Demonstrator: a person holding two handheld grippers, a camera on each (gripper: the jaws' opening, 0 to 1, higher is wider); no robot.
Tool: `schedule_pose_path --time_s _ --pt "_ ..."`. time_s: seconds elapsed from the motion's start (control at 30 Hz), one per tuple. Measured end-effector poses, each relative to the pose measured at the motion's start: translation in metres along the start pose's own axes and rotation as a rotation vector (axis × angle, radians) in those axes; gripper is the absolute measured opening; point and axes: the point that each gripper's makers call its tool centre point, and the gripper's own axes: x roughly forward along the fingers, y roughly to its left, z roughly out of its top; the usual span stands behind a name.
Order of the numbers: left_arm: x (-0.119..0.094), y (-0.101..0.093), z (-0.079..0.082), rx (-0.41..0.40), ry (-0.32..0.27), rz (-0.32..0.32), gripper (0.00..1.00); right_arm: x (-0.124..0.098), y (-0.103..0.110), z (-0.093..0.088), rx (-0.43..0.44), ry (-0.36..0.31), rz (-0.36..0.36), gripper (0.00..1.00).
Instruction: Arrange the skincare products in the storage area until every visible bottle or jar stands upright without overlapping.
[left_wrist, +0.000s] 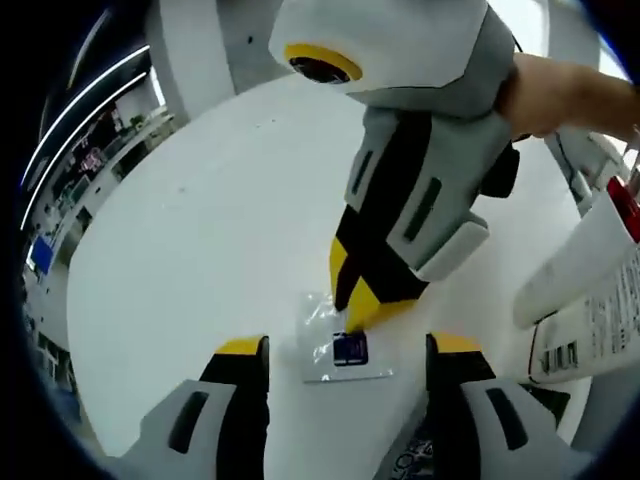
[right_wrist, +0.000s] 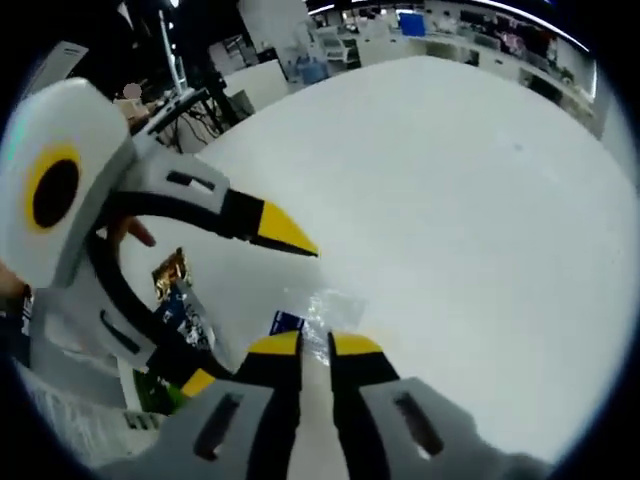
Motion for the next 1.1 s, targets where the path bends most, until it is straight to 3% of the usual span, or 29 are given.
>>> schedule_pose_path --time_s 0.27,0.4,0.57,0.7,1.1 --pt "0.002 0.000 -0.002 -0.014 0.017 -0.004 0.57 0.000 -0.005 0.003 0.049 -0.030 0.019 0.11" --pt "0.005 -0.005 -0.003 -0.069 0.027 -0.053 0.50 0.001 -0.002 0.002 0.062 -0.041 0.037 0.12" --pt "0.005 -0.001 -0.002 -0.068 0.025 -0.042 0.47 0.000 0.001 0.002 0.055 -0.056 0.048 0.14" --pt "0.005 0.001 -0.002 -0.078 0.025 -0.034 0.39 -0.002 0.002 -0.001 0.066 -0.069 0.051 0.15" --pt "0.008 0.004 -0.003 -0.090 0.028 -0.029 0.37 -0.028 -0.012 -0.002 0.101 -0.166 0.025 0.16"
